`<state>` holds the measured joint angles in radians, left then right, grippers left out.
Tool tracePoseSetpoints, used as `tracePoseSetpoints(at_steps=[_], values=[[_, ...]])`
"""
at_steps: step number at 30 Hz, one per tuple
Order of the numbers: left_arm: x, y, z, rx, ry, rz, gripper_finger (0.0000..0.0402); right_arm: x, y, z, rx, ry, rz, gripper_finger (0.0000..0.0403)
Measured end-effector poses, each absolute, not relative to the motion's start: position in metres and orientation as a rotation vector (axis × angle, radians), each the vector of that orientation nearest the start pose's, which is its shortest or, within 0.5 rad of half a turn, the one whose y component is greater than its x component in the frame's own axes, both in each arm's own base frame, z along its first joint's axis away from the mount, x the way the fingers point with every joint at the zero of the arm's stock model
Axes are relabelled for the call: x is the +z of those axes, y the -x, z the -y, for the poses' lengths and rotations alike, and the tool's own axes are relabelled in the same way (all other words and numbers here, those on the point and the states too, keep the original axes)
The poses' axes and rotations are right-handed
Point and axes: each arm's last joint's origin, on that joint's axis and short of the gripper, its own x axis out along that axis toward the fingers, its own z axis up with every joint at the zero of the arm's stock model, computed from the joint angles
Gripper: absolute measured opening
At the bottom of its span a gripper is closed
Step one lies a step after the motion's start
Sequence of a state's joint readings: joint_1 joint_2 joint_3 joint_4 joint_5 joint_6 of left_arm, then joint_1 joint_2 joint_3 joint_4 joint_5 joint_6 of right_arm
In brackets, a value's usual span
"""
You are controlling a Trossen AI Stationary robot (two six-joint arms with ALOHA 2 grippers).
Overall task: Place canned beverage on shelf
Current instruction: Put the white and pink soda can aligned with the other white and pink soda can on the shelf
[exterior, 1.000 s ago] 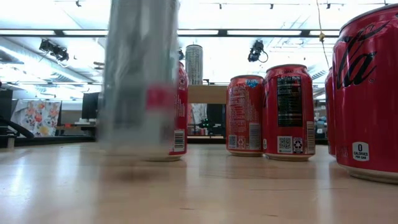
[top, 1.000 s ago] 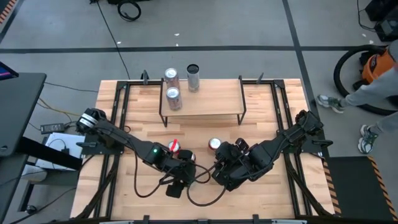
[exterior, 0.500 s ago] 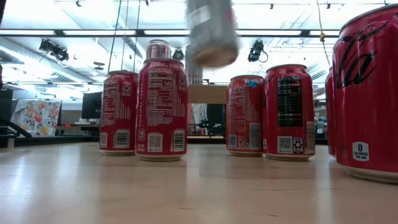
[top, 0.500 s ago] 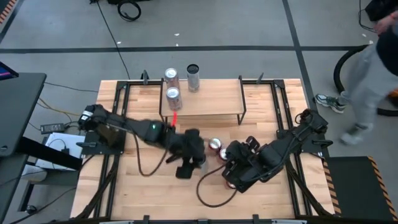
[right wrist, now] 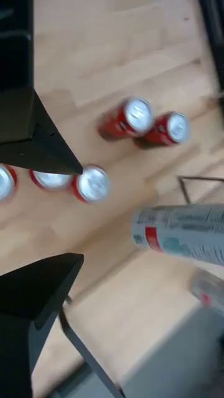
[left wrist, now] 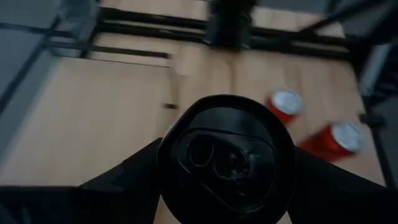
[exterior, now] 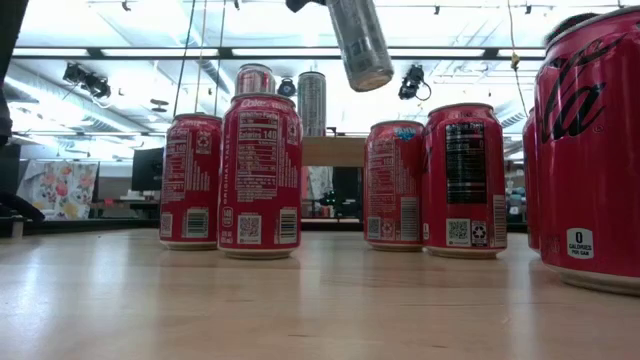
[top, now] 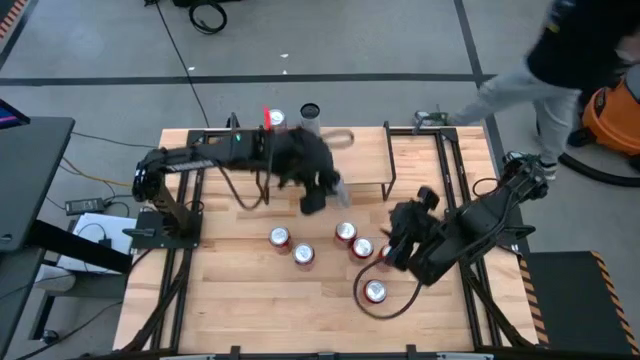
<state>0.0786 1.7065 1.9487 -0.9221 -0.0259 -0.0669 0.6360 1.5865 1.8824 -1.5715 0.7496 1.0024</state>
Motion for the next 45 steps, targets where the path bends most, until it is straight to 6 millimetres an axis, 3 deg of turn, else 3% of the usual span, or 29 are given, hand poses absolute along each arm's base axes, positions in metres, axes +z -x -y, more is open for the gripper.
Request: tracePoseSetpoints(at_steps=[4,10,20,35,45], values=[[0.429,-0.343,-0.059,0.182,0.129,-0.689,0.0264,0.425,-0.215,-0.126,-0.525,-0.067,-0.76,0.0225],[0.426,-0.332,-0.089,0.212,0.172,-0.743,0.0264,0.438,-0.205,-0.108,-0.532,-0.04,-0.729,0.0225],[0.419,-0.32,-0.122,0.206,0.163,-0.805,0.0264,0.436,-0.213,-0.096,-0.577,-0.01,-0.72,0.0224],[0.416,-0.31,-0.14,0.23,0.131,-0.842,0.0277,0.428,-0.238,-0.098,-0.546,-0.041,-0.628,0.0224],[0.398,-0.325,-0.143,0.211,0.143,-0.905,0.0278,0.43,-0.243,-0.097,-0.522,-0.017,-0.612,0.0224]])
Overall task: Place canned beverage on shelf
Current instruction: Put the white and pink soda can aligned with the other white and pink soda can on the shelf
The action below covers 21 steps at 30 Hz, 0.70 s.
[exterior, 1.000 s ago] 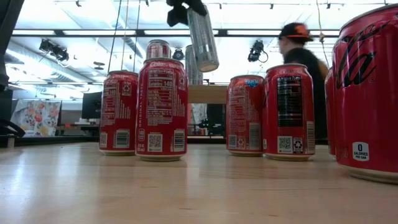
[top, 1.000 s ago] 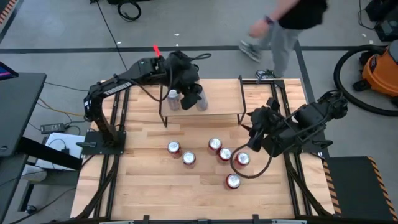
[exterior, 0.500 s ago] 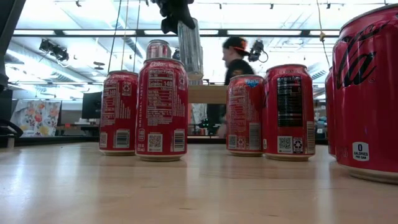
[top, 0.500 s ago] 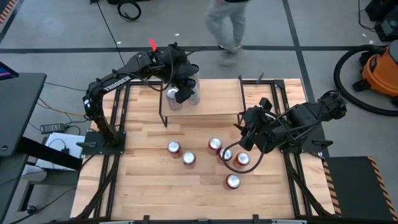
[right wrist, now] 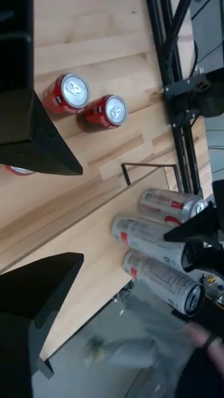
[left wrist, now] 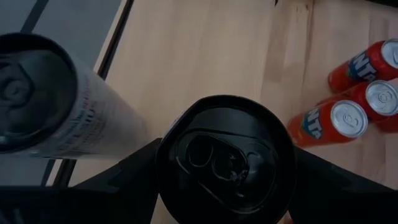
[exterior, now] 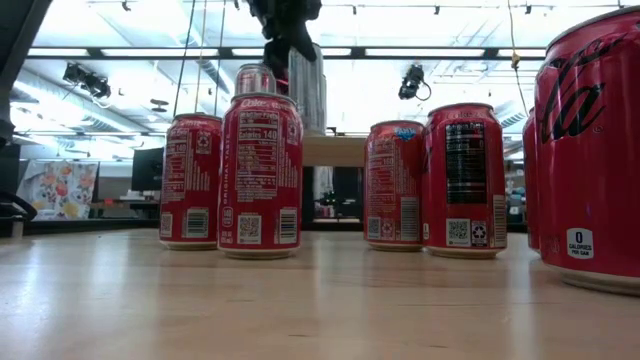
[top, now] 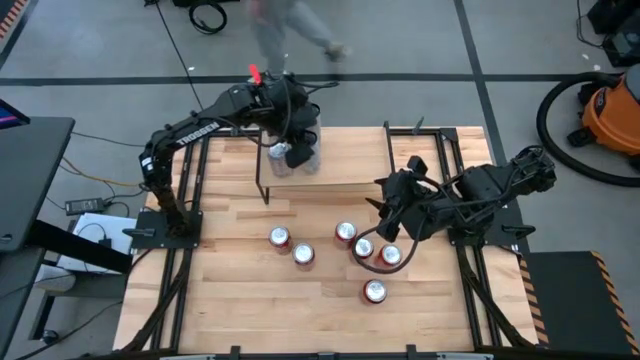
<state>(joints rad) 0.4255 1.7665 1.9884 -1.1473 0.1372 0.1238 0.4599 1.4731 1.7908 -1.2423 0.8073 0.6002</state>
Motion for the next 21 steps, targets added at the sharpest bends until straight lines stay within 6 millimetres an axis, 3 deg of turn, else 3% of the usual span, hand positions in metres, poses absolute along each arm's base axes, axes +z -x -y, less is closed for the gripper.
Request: tracePoseSetpoints(at_steps=[9,21], values=[[0.3981,-0.3253,-0.1454,0.223,0.14,-0.897,0.0284,0.4294,-0.2433,-0.0975,-0.507,-0.017,-0.622,0.0224],[0.4001,-0.3266,-0.1461,0.232,0.135,-0.873,0.0354,0.4294,-0.2433,-0.0974,-0.501,0.003,-0.627,0.0224]])
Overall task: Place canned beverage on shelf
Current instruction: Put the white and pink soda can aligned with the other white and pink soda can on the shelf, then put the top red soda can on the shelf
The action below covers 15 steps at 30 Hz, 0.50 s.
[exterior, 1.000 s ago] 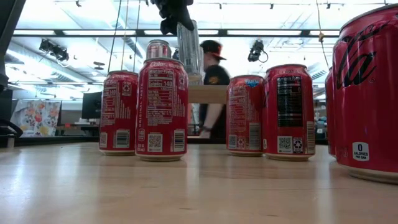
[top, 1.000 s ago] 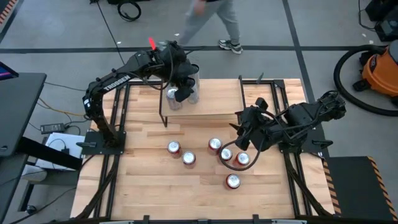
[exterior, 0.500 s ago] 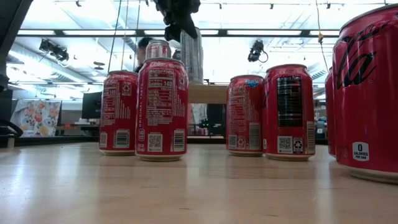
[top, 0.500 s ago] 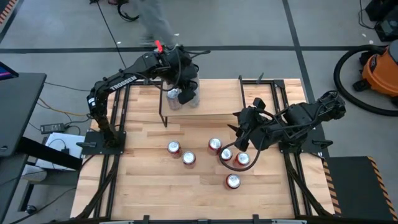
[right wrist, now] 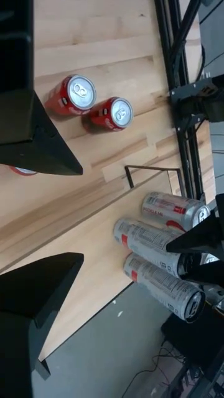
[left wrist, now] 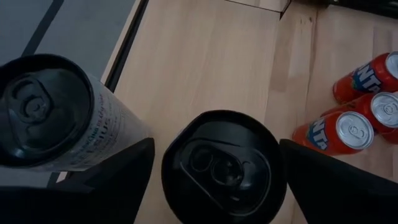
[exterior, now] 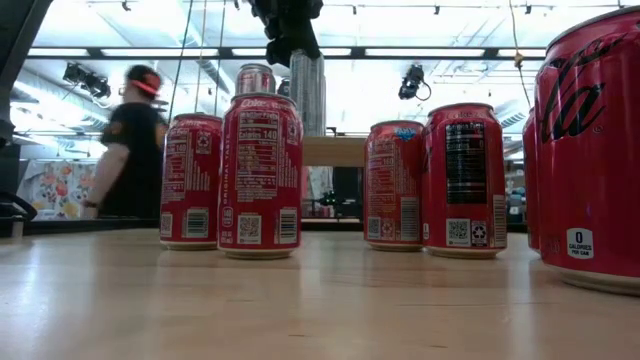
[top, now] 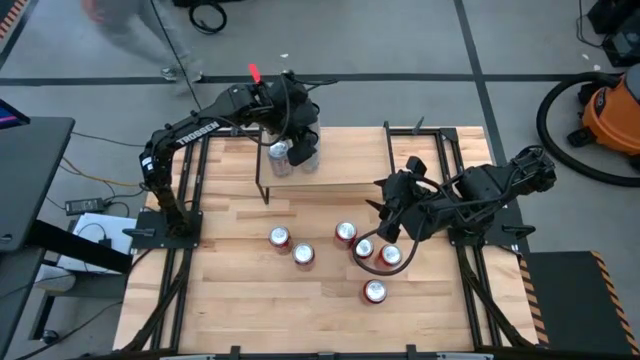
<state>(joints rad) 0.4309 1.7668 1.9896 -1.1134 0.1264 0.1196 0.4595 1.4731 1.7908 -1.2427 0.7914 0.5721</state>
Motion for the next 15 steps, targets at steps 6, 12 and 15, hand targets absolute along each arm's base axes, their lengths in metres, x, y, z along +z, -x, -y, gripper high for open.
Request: tracePoseSetpoints(at_steps=[6,12,15], values=[[0.414,-0.325,-0.143,0.253,0.1,-0.839,0.0356,0.429,-0.244,-0.095,-0.5,0.009,-0.636,0.0224],[0.443,-0.319,-0.138,0.271,0.038,-0.748,0.0356,0.429,-0.246,-0.092,-0.494,0.01,-0.648,0.0224],[0.461,-0.314,-0.134,0.268,0.036,-0.686,0.0356,0.429,-0.246,-0.091,-0.495,0.014,-0.651,0.0224]])
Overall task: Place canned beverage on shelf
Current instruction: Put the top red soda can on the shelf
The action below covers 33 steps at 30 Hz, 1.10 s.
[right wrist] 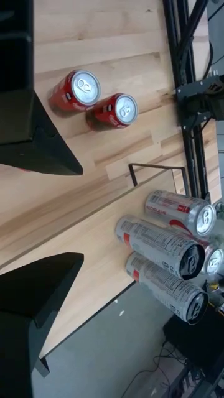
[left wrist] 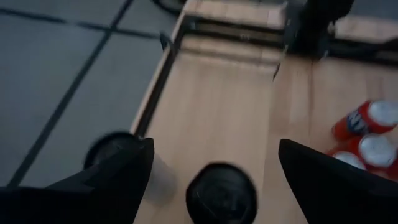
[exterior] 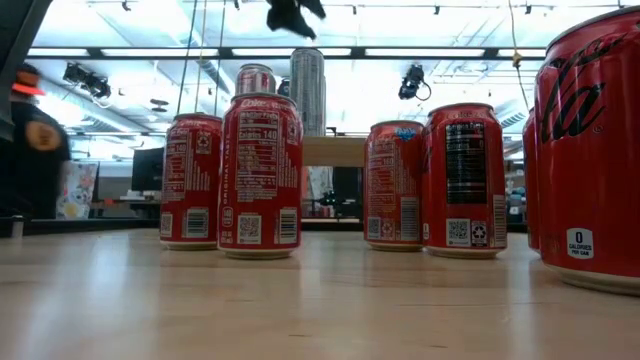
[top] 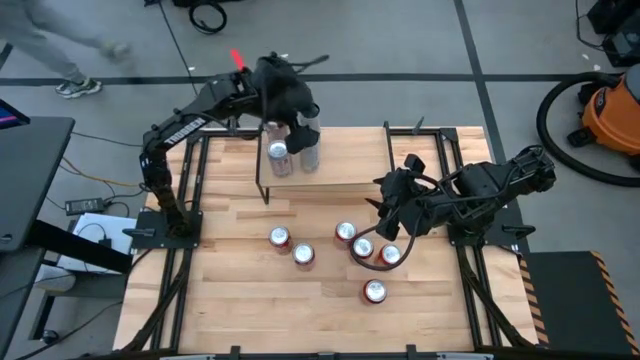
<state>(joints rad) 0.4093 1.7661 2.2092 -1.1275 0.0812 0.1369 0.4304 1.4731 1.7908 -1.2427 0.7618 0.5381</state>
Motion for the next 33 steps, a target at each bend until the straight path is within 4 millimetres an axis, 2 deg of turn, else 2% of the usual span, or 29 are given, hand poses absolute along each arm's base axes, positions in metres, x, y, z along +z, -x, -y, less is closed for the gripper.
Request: tracePoseSetpoints(at_steps=[5,11,17,22,26,30,33], values=[[0.479,-0.31,-0.118,0.158,0.118,-0.618,0.0356,0.428,-0.248,-0.086,-0.457,0.0,-0.69,0.0224],[0.477,-0.316,-0.093,0.112,0.159,-0.648,0.0346,0.42,-0.256,-0.072,-0.359,-0.059,-0.792,0.0224],[0.472,-0.314,-0.063,0.154,0.08,-0.76,0.0314,0.379,-0.271,-0.068,-0.336,-0.086,-0.887,0.0226],[0.48,-0.297,-0.04,0.19,0.021,-0.783,0.0293,0.341,-0.292,-0.066,-0.212,-0.138,-0.863,0.0244],[0.483,-0.283,-0.032,0.255,-0.019,-0.82,0.0288,0.322,-0.301,-0.055,-0.172,-0.164,-0.839,0.028],[0.487,-0.264,-0.03,0.299,-0.029,-0.858,0.0288,0.311,-0.305,-0.041,-0.204,-0.163,-0.861,0.032],[0.49,-0.258,-0.031,0.305,-0.025,-0.851,0.0288,0.302,-0.313,-0.034,-0.226,-0.167,-0.884,0.0342]])
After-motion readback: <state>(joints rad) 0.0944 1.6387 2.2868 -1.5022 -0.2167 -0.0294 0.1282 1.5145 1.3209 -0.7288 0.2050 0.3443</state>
